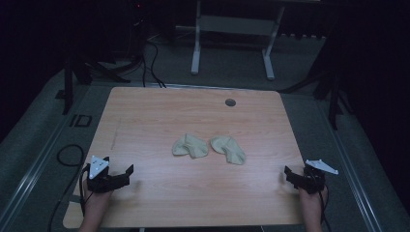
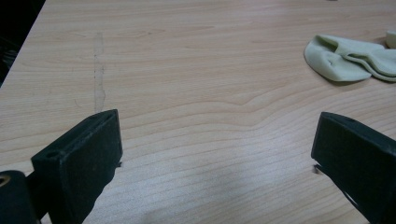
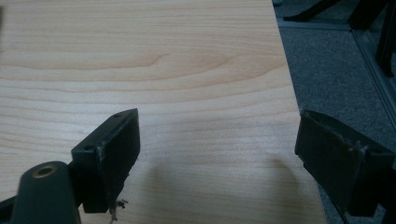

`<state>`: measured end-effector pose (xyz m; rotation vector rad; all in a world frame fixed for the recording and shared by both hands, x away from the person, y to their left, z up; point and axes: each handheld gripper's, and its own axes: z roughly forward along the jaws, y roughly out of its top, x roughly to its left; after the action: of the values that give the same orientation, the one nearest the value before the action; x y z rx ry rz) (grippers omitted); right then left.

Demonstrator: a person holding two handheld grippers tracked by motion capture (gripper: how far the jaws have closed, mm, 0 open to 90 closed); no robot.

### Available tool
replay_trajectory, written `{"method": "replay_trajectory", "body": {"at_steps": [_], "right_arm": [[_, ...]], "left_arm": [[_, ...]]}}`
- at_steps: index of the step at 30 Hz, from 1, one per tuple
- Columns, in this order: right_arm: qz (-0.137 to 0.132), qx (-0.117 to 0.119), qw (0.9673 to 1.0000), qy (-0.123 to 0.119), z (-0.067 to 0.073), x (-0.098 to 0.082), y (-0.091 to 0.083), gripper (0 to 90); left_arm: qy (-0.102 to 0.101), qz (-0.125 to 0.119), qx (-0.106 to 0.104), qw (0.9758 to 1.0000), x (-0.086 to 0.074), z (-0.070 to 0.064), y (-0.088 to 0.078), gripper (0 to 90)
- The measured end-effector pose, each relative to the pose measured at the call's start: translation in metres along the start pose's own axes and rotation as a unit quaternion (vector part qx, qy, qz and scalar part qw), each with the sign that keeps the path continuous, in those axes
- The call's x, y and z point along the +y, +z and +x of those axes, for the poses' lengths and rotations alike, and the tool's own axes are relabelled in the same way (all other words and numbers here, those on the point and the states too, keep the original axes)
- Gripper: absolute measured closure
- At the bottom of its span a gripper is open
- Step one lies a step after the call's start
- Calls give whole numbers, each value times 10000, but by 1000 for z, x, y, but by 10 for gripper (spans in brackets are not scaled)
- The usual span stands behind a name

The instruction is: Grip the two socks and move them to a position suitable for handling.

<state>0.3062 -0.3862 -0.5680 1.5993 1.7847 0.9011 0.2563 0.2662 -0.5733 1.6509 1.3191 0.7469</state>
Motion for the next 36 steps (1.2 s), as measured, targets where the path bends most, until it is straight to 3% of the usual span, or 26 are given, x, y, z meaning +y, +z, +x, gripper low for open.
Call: {"method": "replay_trajectory", "body": {"at_steps": [5, 10, 19, 23, 27, 29, 30, 33, 36], "right_arm": [[129, 8, 9999, -113, 2, 2, 3, 139], [327, 97, 9993, -133, 6, 7, 9, 137], [494, 363, 9976, -329, 24, 23, 13, 138], [566, 554, 9965, -267, 29, 31, 15, 137], [581, 765, 9951, -223, 37, 40, 16, 137], [597, 777, 9948, -275, 44, 45, 17, 132], [627, 701, 9951, -308, 48, 48, 18, 132], [619, 895, 9937, -260, 58, 55, 21, 130], [615, 961, 9926, -406, 70, 62, 23, 130]], "left_arm": [[41, 23, -30, 10000, 0, -1, -1, 18], [211, 75, -87, 9997, -1, -4, -5, 18], [65, 50, -207, 9998, 0, -3, -8, 18], [71, 101, -267, 9996, 1, -6, -8, 18], [74, 81, -484, 9988, 2, -9, -6, 19], [117, 107, -428, 9990, 1, -12, -5, 19], [91, 153, -503, 9986, 1, -13, -5, 19], [19, 228, -680, 9974, 0, -16, -2, 19], [-77, 229, -824, 9963, 1, -18, -2, 18]]}}
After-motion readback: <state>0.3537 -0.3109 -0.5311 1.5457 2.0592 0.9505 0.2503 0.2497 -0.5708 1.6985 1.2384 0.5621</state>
